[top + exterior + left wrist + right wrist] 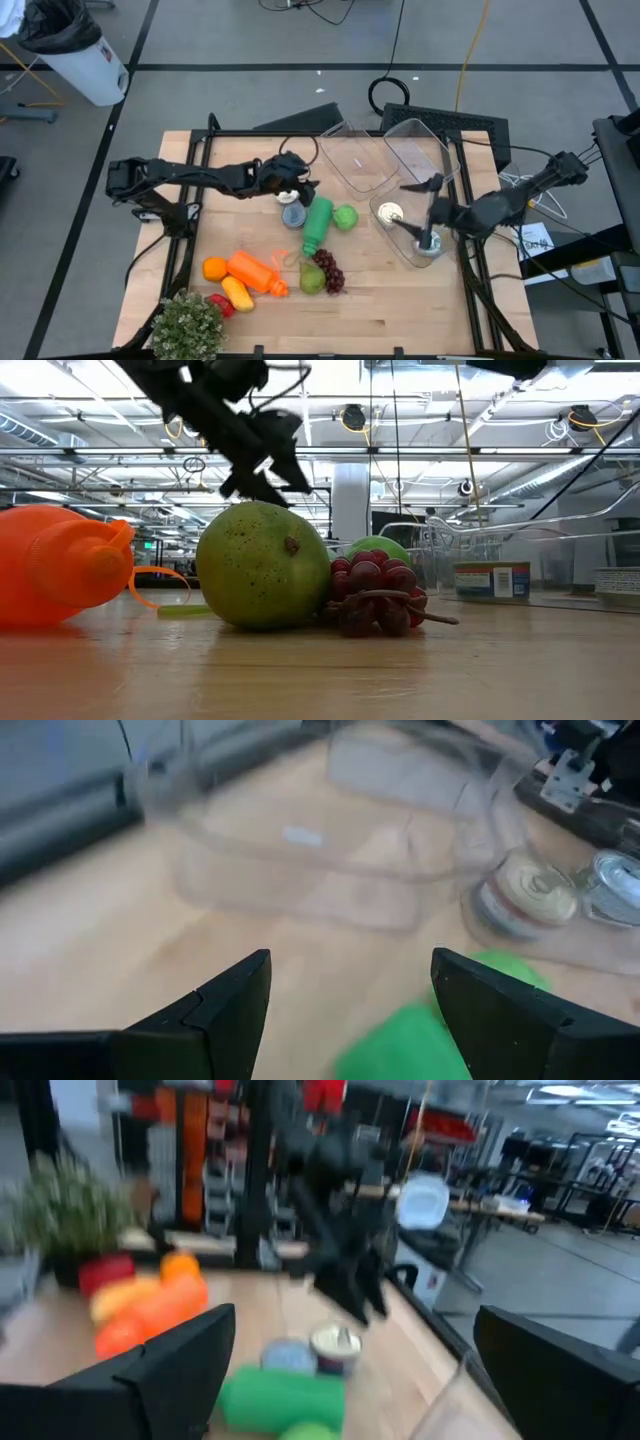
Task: Pick & Place Food Item
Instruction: Put the blue tuna can into the bottom transparent bin
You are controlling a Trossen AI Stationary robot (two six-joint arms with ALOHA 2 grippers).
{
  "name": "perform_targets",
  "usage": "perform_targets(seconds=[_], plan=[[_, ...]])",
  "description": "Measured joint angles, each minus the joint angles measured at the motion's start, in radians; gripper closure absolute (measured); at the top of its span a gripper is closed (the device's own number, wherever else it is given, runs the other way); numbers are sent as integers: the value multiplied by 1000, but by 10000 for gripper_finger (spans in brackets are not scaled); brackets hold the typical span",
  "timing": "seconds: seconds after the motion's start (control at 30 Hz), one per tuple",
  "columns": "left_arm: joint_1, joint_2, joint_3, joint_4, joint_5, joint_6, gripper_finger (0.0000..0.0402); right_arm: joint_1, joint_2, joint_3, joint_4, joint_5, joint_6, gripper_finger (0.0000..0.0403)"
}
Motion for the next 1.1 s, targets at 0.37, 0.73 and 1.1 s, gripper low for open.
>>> perform_targets(seconds=[0.37, 0.73, 1.1], plan=[[27, -164, -145, -305, -165, -300, 128, 0, -34, -9, 10, -3, -35, 9], [9, -186, -189, -312, -110, -290, 128, 0, 22, -10, 10, 0, -27, 9], [6, -155, -190, -430, -167, -367, 128, 0, 33, -10, 17, 0, -53, 9]])
